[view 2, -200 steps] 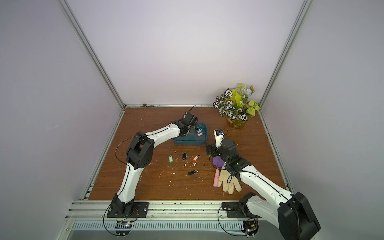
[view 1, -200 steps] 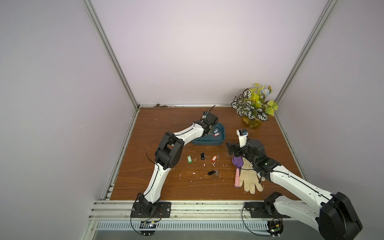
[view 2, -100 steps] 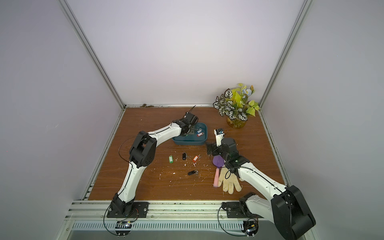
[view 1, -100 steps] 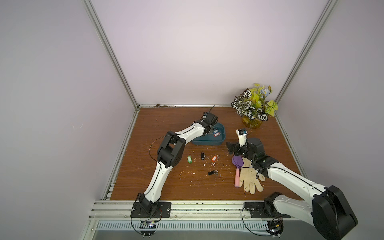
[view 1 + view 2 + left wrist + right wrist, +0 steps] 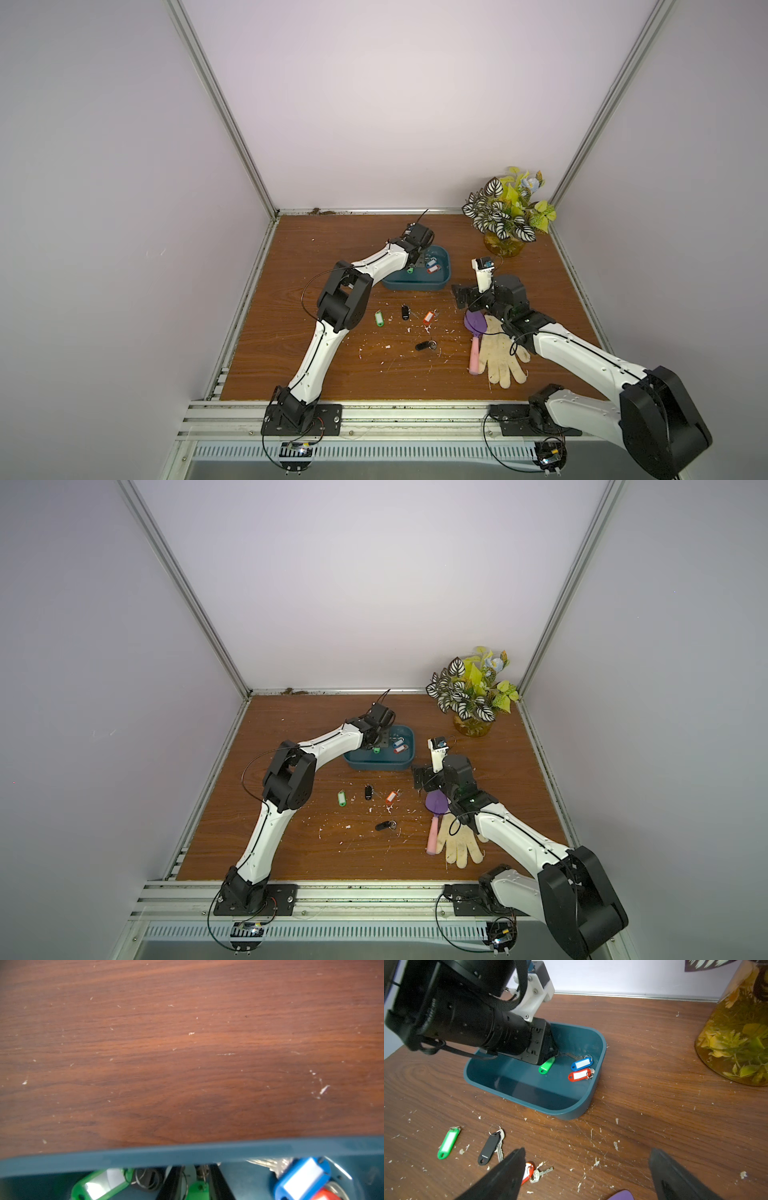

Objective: Take the keys out of the storage box
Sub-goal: Pick up the key from the storage box, then place the key at the center of the board.

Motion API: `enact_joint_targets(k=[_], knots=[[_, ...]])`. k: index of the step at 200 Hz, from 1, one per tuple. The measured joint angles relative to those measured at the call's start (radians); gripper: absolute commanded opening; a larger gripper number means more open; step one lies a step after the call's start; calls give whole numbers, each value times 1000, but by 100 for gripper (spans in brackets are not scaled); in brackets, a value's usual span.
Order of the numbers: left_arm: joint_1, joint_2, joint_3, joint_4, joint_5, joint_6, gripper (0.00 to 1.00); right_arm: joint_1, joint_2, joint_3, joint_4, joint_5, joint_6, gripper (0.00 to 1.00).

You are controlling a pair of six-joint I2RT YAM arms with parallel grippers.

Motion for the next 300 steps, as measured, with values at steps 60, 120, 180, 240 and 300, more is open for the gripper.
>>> enact_joint_targets(k=[60, 120, 180, 240, 300], knots=[[0, 2, 19, -11, -2, 14, 0, -3, 5, 0, 9, -21, 0, 100], [0, 2, 19, -11, -2, 21, 0, -6, 11, 0, 20, -26, 0, 100], [0, -6, 19, -14, -5, 35, 0, -9, 11, 0, 29, -45, 0, 99], [0, -82, 19, -16, -5, 50, 0, -9, 11, 0, 43, -48, 2, 99], [-6, -196, -23, -14, 3, 52, 0, -9, 11, 0, 55, -68, 5, 99]])
